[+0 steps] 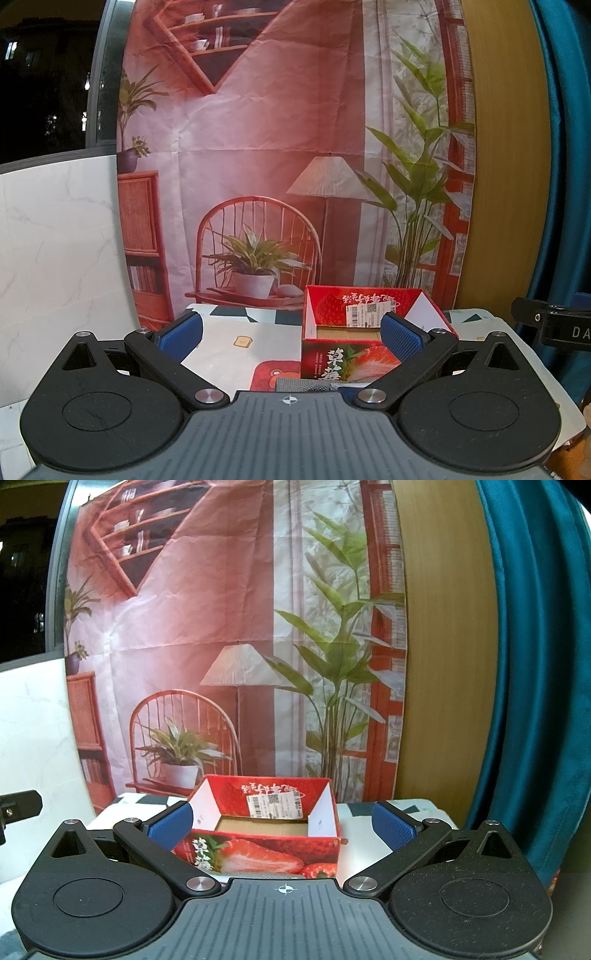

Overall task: Organize soft objects
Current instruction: 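Move both grippers down to the blue cotton-pad bag on the pile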

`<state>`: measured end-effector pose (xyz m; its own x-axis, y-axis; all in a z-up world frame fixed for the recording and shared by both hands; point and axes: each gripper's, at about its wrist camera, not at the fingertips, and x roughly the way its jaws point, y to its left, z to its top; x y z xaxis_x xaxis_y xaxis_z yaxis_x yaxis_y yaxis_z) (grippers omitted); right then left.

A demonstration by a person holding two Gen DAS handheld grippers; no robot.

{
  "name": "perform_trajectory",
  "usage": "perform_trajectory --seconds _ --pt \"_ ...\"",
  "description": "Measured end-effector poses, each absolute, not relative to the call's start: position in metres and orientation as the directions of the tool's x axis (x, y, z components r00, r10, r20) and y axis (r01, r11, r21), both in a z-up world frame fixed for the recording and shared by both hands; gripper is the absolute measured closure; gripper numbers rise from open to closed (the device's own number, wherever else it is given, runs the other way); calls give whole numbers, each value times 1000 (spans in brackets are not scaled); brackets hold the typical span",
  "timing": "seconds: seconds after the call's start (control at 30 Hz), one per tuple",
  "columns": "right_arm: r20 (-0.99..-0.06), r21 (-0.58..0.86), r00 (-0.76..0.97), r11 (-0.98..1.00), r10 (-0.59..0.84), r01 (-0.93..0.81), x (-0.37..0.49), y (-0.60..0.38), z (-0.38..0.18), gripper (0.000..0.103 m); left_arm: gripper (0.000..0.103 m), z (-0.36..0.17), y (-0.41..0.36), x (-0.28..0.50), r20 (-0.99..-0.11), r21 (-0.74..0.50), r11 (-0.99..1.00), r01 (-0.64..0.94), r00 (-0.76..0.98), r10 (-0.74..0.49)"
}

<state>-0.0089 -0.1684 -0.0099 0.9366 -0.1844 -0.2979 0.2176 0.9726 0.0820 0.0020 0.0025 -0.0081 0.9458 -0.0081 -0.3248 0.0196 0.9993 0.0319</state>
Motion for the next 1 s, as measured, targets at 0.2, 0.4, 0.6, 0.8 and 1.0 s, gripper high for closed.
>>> perform_trajectory --seconds 0.2,0.4,0.6,0.8,1.0 --pt "-298 157 946 972 -124 176 -4 -180 -29 0 0 -23 4 16 -357 19 1000 13 934 -5" --pt "-308 223 946 960 -98 172 11 -196 -58 0 0 -49 9 38 -416 3 1000 -3 909 4" --pt "-368 183 924 967 -100 177 37 -197 -92 0 0 -79 12 71 -488 -4 1000 7 873 -8" --pt "-506 160 859 969 -82 187 72 -195 -127 0 0 -110 17 107 -563 -43 999 24 825 -44" --pt "-546 125 835 980 -63 156 97 -189 -149 0 0 -136 21 133 -596 -100 994 35 798 -88"
